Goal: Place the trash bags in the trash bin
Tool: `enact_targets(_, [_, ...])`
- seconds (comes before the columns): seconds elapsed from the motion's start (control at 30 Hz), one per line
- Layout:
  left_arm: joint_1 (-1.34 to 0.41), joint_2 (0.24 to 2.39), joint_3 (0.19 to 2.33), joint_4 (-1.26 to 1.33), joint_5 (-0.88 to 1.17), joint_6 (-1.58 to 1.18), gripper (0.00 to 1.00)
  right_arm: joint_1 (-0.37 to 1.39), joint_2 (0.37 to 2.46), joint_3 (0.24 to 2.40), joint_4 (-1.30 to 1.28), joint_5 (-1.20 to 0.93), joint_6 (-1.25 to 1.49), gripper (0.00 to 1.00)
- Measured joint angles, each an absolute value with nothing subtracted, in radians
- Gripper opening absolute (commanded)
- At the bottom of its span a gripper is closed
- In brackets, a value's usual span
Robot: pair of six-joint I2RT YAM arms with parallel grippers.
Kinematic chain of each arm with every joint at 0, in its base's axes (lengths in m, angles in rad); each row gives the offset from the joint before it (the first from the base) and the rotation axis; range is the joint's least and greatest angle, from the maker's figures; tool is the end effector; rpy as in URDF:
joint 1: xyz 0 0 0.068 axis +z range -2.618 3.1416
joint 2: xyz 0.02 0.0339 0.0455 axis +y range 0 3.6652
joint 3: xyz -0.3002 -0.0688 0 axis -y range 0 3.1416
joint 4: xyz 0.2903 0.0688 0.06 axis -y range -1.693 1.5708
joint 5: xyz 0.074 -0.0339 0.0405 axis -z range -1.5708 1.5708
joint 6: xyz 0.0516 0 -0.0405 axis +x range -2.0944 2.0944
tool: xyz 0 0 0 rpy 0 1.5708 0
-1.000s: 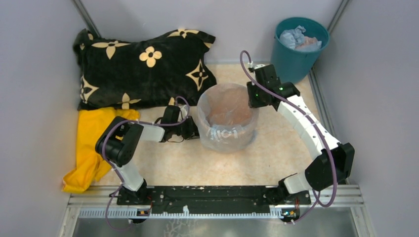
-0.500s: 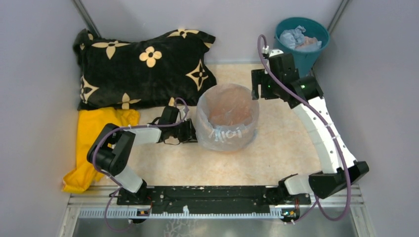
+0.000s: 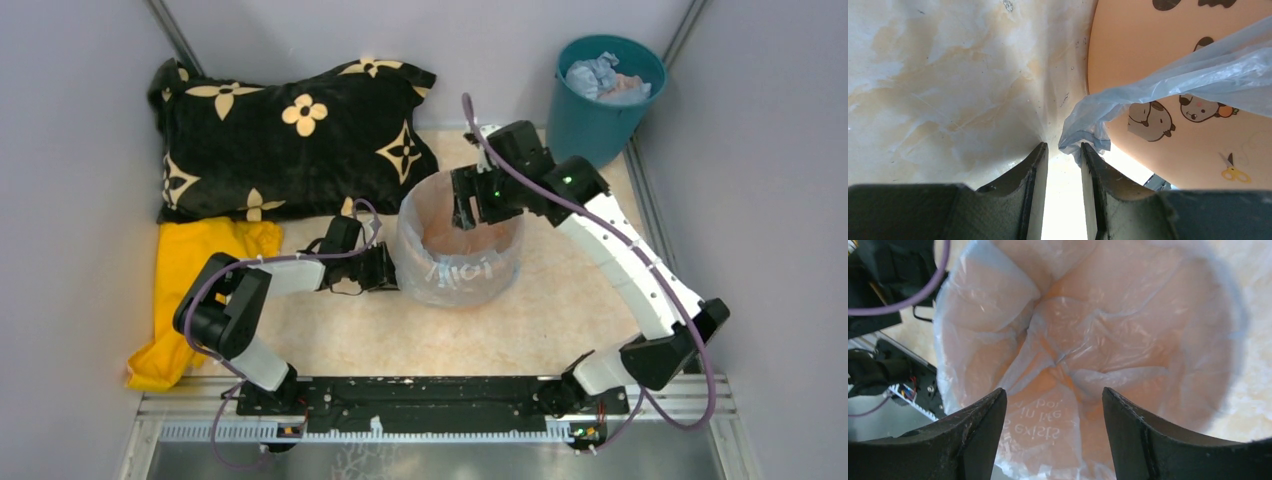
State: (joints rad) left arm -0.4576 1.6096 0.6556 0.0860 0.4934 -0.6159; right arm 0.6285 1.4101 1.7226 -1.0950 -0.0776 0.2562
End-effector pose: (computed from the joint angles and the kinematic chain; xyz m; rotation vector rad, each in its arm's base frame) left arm 0.2814 -0.1658 0.1202 0.0336 2.5982 -1.0450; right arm 0.2555 0.1906 0.4677 -0.4846 2.3626 0.5139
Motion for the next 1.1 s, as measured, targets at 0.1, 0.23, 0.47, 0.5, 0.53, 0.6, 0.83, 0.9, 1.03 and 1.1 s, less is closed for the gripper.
enact_targets(0.1, [-0.458, 1.61, 0.656, 0.086, 0.491, -0.616, 0.37, 0.662, 1.431, 1.633, -1.055, -0.081, 0.292, 0.68])
enact_targets(0.23, [-0.458, 1.61, 0.661, 0.081, 0.489, -0.616, 0.37, 0.686, 1.468, 1.509, -0.982, -0.079, 0.337, 0.68])
enact_targets(0.47, [-0.458, 1.624, 0.684, 0.075, 0.486, -0.616, 0.37, 0.7, 1.556, 1.406, -0.894, -0.068, 0.384, 0.68])
enact_targets(0.5, [-0.458, 1.629, 0.689, 0.075, 0.486, -0.616, 0.37, 0.7, 1.565, 1.399, -0.883, -0.066, 0.387, 0.68])
enact_targets(0.53, [-0.458, 1.633, 0.693, 0.075, 0.486, -0.616, 0.36, 0.701, 1.57, 1.396, -0.875, -0.065, 0.389, 0.68])
enact_targets(0.6, [-0.458, 1.646, 0.709, 0.075, 0.485, -0.616, 0.36, 0.701, 1.584, 1.38, -0.846, -0.062, 0.395, 0.68])
enact_targets(0.83, [-0.458, 1.679, 0.761, 0.082, 0.483, -0.616, 0.36, 0.705, 1.619, 1.257, -0.762, -0.052, 0.417, 0.68])
enact_targets(0.9, [-0.458, 1.69, 0.771, 0.084, 0.483, -0.617, 0.35, 0.706, 1.627, 1.228, -0.747, -0.042, 0.422, 0.68])
enact_targets(1.03, [-0.458, 1.708, 0.774, 0.091, 0.483, -0.617, 0.35, 0.707, 1.643, 1.195, -0.735, -0.009, 0.424, 0.68])
enact_targets(1.1, [-0.457, 1.717, 0.774, 0.092, 0.484, -0.619, 0.35, 0.708, 1.648, 1.188, -0.731, 0.015, 0.424, 0.68])
